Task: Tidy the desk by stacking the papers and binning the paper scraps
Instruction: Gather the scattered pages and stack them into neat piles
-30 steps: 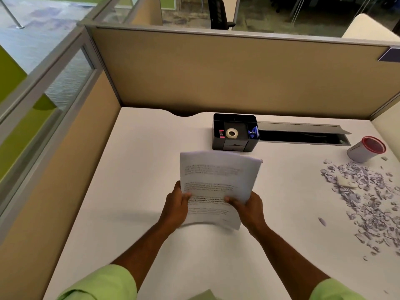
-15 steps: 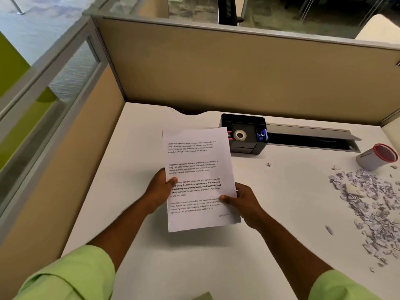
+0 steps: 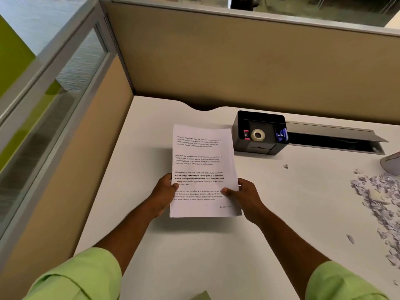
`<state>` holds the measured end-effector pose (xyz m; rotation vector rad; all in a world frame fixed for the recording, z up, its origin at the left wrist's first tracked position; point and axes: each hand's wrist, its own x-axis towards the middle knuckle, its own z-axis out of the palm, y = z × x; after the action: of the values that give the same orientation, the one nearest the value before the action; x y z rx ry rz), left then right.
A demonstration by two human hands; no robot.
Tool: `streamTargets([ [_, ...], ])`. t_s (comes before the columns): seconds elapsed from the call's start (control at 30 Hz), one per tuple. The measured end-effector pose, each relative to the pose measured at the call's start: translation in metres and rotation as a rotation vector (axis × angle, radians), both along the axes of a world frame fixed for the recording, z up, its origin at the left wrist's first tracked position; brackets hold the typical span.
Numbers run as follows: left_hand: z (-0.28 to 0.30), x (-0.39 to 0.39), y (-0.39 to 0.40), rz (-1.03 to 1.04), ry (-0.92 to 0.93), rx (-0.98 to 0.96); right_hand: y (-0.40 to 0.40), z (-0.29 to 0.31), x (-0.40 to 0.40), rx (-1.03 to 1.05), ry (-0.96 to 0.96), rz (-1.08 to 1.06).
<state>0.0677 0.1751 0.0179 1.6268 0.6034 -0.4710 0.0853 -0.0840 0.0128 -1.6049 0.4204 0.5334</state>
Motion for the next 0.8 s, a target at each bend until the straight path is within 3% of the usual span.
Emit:
streamTargets([
  [0.2, -0.021, 0.033, 0.022, -0.031, -0.001, 0.09, 0.019, -0.007, 0.026, 0.001, 0.092, -0.023],
  [0.8, -0.066, 0.122, 0.015, -0.09, 0.043, 0.315, 0.041, -0.059, 0.095, -0.371, 0.048, -0.139],
])
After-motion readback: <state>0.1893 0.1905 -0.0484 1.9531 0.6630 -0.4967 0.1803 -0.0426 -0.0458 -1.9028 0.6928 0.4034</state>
